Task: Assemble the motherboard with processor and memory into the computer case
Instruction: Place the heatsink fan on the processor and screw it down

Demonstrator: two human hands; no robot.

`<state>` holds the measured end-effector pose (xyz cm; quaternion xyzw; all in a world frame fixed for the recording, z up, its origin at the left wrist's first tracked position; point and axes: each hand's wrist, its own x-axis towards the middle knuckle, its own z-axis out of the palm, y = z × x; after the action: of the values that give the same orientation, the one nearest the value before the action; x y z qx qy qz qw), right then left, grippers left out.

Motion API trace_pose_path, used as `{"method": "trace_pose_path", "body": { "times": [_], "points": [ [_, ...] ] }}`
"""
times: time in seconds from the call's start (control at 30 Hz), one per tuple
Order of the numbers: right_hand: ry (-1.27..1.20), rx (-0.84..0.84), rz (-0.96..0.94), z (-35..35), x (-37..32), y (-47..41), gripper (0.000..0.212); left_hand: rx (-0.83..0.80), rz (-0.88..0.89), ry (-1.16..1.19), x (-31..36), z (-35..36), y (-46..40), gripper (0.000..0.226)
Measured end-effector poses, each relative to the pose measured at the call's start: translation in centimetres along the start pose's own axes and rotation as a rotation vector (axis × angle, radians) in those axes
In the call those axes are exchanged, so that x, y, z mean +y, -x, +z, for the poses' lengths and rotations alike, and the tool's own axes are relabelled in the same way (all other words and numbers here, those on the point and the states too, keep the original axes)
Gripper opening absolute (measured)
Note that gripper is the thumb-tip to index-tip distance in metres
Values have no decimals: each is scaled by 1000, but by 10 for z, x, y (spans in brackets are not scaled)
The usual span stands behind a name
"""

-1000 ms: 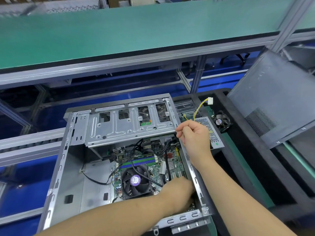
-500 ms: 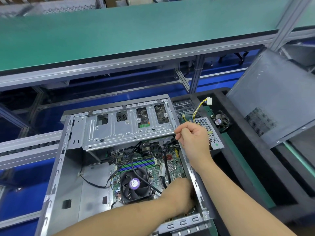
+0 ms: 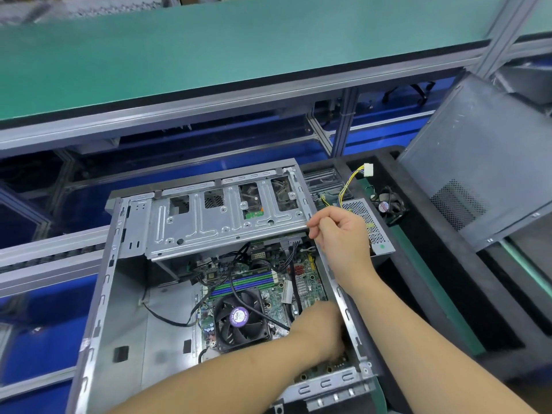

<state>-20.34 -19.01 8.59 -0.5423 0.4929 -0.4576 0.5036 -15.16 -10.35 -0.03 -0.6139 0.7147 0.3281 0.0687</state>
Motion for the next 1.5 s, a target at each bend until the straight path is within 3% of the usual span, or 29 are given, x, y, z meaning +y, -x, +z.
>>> {"method": "trace_pose_path", "body": {
  "times": [0.23, 0.47, 0.57, 0.73, 0.83, 0.97, 1.03, 1.13, 1.23, 1.37, 1.5],
  "points": [
    [4, 9, -4, 1, -1, 1, 41, -97, 146, -190, -5, -38, 29, 12],
    [17, 0, -19, 1, -1, 1, 47, -12, 340, -284, -39, -82, 48, 31],
    [21, 0, -18, 1, 0, 0, 48, 0, 357, -357, -49, -81, 50, 28],
    [30, -1, -31, 2, 0, 0, 46, -64, 333, -211, -54, -63, 49, 28],
    [60, -2, -44, 3, 2, 0, 45, -58, 366, -247, -54, -56, 50, 27],
    [202, -27, -90, 5, 3, 1, 39, 203, 437, -274, -66, -72, 59, 39],
    [328, -42, -124, 7, 3, 2, 40, 365, 370, -186, -86, -83, 71, 40],
    [519, -68, -171, 11, 0, 4, 38, 423, 231, -129, -115, -91, 91, 34],
    [643, -83, -209, 14, -2, 6, 37, 372, 270, -95, -102, -89, 94, 30],
    [716, -71, -228, 17, -4, 7, 36, 118, 402, -64, -36, -74, 69, 26],
    [801, -78, -255, 22, -2, 10, 30, -73, 321, -174, 2, -52, 38, 21]
  ]
}}
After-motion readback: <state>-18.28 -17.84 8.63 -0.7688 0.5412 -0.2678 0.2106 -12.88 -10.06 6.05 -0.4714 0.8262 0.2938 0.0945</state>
